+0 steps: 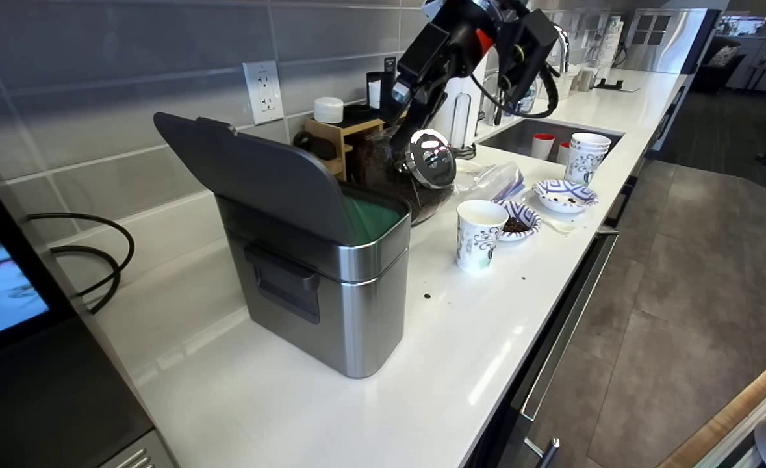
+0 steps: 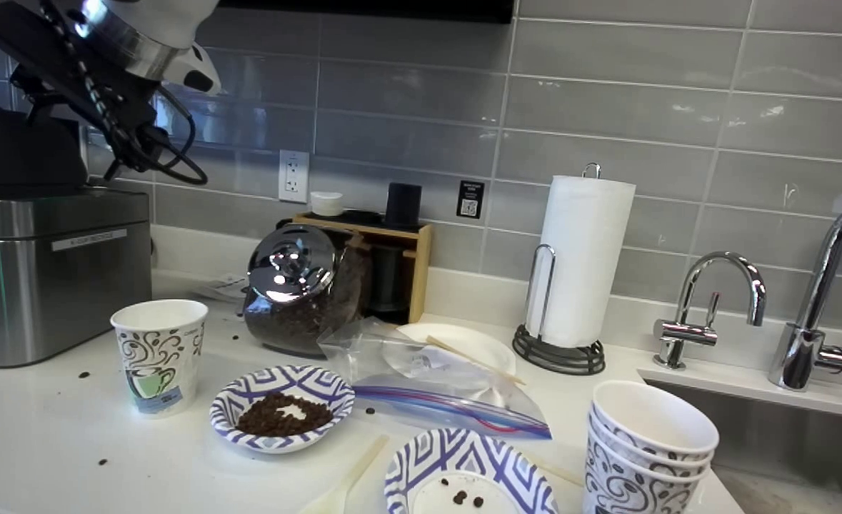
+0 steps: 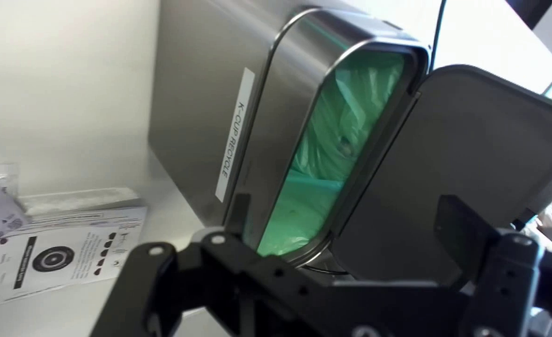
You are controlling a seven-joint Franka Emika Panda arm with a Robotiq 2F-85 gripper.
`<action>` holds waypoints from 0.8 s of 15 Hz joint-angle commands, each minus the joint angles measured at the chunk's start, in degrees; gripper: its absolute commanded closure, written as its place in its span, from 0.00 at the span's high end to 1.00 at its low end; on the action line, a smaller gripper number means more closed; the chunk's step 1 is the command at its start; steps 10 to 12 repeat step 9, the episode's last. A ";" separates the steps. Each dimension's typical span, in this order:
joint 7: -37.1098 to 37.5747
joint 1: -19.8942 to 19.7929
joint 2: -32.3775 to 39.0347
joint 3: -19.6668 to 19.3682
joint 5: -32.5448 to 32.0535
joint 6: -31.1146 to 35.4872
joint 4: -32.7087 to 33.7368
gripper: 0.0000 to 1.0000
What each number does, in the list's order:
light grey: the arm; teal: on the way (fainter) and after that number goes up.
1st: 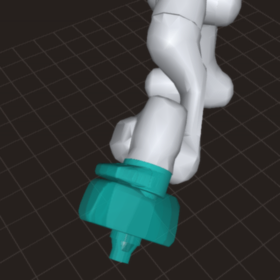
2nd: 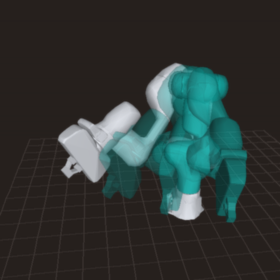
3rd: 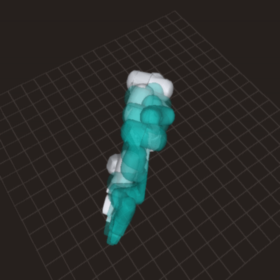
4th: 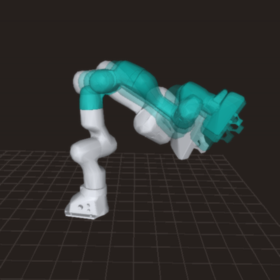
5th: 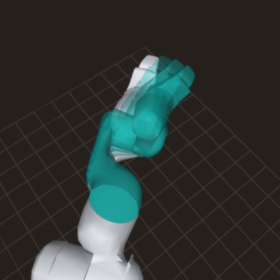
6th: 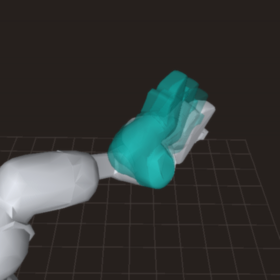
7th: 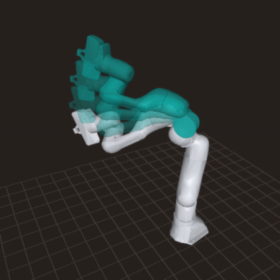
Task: Open the recycling bin and place the small white container in front of the bin in the bin
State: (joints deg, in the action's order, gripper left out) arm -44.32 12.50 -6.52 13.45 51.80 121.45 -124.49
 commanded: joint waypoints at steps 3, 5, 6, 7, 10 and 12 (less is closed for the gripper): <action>7.05 1.33 -5.19 0.90 -8.58 3.48 -3.05 1.00; 5.34 1.59 -3.50 -0.26 -7.03 1.43 -1.01 1.00; 5.64 1.74 -3.83 -0.18 -7.34 1.64 -1.17 1.00; 5.73 1.86 -4.02 -0.16 -7.47 1.90 -1.37 1.00; 5.76 1.90 -4.08 -0.16 -7.63 2.02 -1.54 1.00; 5.76 1.90 -4.08 -0.16 -7.63 2.02 -1.54 1.00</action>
